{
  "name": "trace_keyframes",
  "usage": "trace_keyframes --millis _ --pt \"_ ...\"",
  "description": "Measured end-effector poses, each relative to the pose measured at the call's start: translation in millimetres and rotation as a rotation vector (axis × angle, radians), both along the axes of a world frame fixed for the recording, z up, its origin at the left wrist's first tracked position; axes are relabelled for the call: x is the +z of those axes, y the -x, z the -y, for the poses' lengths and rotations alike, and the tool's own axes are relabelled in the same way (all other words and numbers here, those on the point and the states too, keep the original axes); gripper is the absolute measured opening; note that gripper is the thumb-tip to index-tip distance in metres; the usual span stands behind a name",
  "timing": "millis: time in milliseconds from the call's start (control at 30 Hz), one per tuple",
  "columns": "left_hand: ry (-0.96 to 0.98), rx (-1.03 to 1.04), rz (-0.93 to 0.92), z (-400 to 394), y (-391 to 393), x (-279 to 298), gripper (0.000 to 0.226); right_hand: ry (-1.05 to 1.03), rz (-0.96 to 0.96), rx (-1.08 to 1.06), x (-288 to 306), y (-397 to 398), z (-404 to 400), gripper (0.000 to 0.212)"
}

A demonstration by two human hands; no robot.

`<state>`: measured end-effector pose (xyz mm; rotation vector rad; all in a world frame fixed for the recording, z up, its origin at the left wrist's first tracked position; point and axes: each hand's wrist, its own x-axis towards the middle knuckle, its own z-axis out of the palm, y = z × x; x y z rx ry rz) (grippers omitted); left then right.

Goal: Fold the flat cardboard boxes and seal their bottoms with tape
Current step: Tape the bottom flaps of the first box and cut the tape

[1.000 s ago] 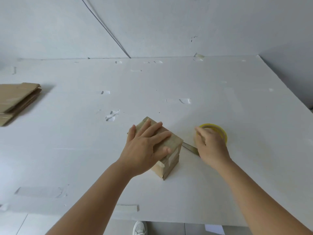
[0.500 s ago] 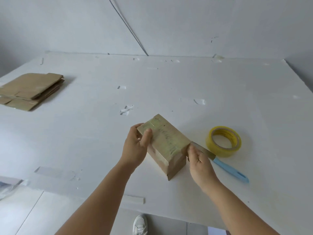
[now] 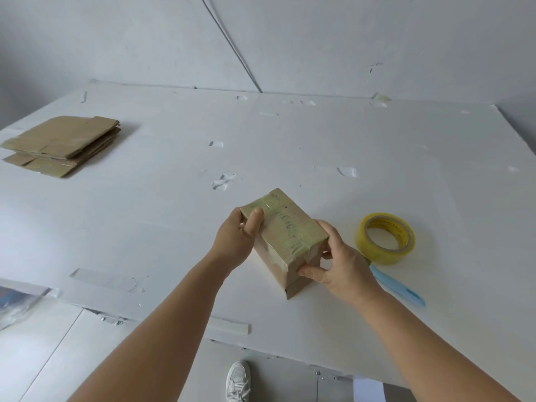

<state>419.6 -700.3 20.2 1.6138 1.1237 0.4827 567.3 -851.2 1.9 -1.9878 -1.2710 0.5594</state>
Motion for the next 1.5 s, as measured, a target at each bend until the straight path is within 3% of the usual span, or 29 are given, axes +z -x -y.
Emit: trace_keyframes --millis 100,267,433,567,633,700,800,900,967,1133,1300,1400,1500 --pt "-0.004 -0.008 -0.010 0.6 -0.1 1.6 0.038 0.073 0.114 0.034 -1.2 -2.4 3.4 0.084" --pt "-0.003 -0.026 -0.026 2.3 0.9 4.7 0.039 -0.026 -0.006 -0.021 3.4 -4.8 6.5 0.057" --pt "-0.036 -0.007 -0.077 5.4 -1.1 9.6 0.048 0.042 -0.045 -0.006 4.6 -21.9 13.3 0.021" --pt "0.024 0.096 -0.137 10.8 3.1 13.8 0.065 -0.031 -0.352 -0.044 24.0 -18.5 14.3 0.027" --pt "0.074 0.106 -0.093 14.9 4.5 17.7 0.060 -0.068 -0.449 -0.072 35.6 -11.9 7.4 0.025" --pt "0.146 0.068 0.000 21.3 2.7 25.5 0.045 -0.060 -0.419 -0.043 45.0 -4.7 -0.2 0.031" --pt "0.139 0.030 0.169 25.0 0.6 38.1 0.021 -0.111 -0.366 -0.046 64.1 3.1 -7.9 0.019" --pt "0.024 -0.013 0.320 26.4 1.3 52.8 0.037 -0.212 -0.430 -0.116 77.5 6.2 -13.2 0.009" --pt "-0.010 -0.088 0.432 31.7 0.3 64.1 0.047 -0.281 -0.453 -0.221 84.2 7.9 -16.5 0.024" --pt "0.047 -0.151 0.565 32.4 -11.2 77.8 0.041 -0.399 -0.490 -0.363 96.0 10.5 -17.2 0.031" --pt "-0.078 -0.221 0.504 30.5 -31.9 78.8 0.056 -0.455 -0.470 -0.488 95.8 4.7 -18.6 0.039" --pt "-0.219 -0.233 0.386 26.0 -49.2 76.2 0.067 -0.491 -0.415 -0.580 93.8 -2.7 -19.2 0.030" --pt "-0.312 -0.222 0.291 22.3 -69.9 77.4 0.060 -0.494 -0.360 -0.667 89.3 -13.1 -18.0 0.026"
